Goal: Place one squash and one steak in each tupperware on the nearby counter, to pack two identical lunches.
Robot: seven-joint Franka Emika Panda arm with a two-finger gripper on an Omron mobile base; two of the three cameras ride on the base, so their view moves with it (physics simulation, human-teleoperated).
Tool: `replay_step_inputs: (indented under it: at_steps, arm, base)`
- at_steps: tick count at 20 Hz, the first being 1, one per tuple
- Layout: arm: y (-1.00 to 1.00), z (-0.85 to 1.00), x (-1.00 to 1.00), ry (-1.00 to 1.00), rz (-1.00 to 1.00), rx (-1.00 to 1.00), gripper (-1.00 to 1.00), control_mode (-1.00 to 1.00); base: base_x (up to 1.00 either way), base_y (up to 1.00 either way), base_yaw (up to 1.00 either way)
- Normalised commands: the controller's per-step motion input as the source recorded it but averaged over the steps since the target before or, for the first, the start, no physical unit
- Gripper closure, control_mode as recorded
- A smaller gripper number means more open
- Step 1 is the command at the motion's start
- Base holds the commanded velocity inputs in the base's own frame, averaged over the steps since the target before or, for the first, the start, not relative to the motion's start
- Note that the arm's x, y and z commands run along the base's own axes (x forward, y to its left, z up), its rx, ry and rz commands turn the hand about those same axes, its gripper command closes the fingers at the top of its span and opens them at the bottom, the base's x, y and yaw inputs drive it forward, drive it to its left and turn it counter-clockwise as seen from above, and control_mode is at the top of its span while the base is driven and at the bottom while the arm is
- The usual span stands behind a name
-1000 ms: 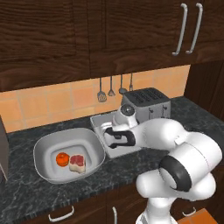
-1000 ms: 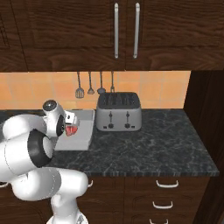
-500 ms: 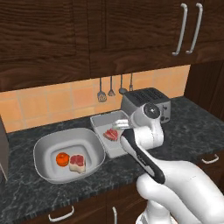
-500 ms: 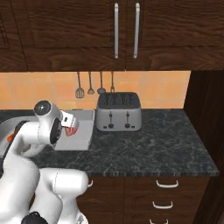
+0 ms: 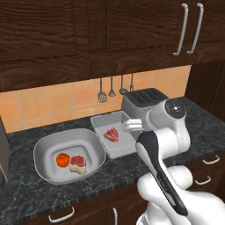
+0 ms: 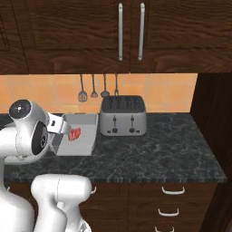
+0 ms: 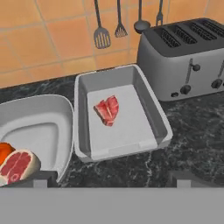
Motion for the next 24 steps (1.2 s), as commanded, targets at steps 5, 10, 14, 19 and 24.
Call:
replay_step_inputs:
  at_steps: [5, 10, 14, 19, 24]
  arm:
    - [-0.57, 0.13, -0.99, 0.04, 0.0, 0.0, -1.0, -1.0]
    - [-0.46, -0.29, -0.97, 0.0, -0.01, 0.0, -1.0, -1.0]
    - [0.0, 0.0, 0.0, 0.0, 0.0, 0.0, -1.0, 1.0]
    - [0.0, 0.0, 0.0, 0.0, 0.0, 0.0, -1.0, 1.0]
    - [0.0, 0.0, 0.0, 0.0, 0.0, 0.0, -1.0, 1.0]
  base:
    - [0.0, 0.0, 0.0]
    - [0.0, 0.0, 0.0]
    - [-0.33, -0.15, -0.02]
    - [-0.7, -0.93, -0.15]
    - [-0.43, -1.0, -0.18]
